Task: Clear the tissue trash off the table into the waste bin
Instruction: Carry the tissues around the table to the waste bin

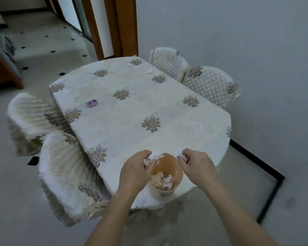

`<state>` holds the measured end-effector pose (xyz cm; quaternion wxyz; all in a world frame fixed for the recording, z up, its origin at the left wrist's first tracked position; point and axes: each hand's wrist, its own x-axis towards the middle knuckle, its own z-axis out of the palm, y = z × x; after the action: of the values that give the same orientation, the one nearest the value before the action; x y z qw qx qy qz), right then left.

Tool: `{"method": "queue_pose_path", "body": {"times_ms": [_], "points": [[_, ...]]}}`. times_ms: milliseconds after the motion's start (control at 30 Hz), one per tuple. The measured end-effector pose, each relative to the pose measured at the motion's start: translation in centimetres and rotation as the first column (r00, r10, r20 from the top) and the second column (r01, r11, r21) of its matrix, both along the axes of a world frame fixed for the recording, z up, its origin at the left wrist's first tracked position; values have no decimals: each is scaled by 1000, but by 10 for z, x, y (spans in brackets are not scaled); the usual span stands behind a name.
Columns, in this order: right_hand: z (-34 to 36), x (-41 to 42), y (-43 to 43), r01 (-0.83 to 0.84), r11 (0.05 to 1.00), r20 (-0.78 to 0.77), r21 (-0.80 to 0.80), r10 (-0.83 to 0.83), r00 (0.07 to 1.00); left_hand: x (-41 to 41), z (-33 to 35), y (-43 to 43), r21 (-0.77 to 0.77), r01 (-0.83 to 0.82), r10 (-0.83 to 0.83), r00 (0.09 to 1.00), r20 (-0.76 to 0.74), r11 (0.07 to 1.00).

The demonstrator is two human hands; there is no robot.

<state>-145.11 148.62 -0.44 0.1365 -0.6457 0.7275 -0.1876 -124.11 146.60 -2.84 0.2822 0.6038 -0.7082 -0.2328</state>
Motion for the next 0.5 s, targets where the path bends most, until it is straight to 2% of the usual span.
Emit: {"method": "queue_pose_path", "body": {"times_ms": [133, 200, 267, 367, 500], "points": [[-8, 0, 3, -33, 999, -67, 34, 35, 997, -13, -12, 1, -57, 33, -30, 998, 58, 998], [-12, 2, 4, -64, 995, -88, 75, 70, 994, -16, -18, 3, -52, 73, -64, 986, 152, 996], [-20, 1, 5, -126, 987, -196, 97, 143, 970, -18, -21, 6, -4, 115, -109, 955, 275, 993], [-32, -2, 7, -181, 982, -337, 50, 187, 923, -16, -25, 8, 18, 121, -118, 910, 398, 993], [-33, 0, 7, -194, 980, -310, -43, 172, 935, -12, -23, 8, -68, 141, -93, 878, 470, 988]]}}
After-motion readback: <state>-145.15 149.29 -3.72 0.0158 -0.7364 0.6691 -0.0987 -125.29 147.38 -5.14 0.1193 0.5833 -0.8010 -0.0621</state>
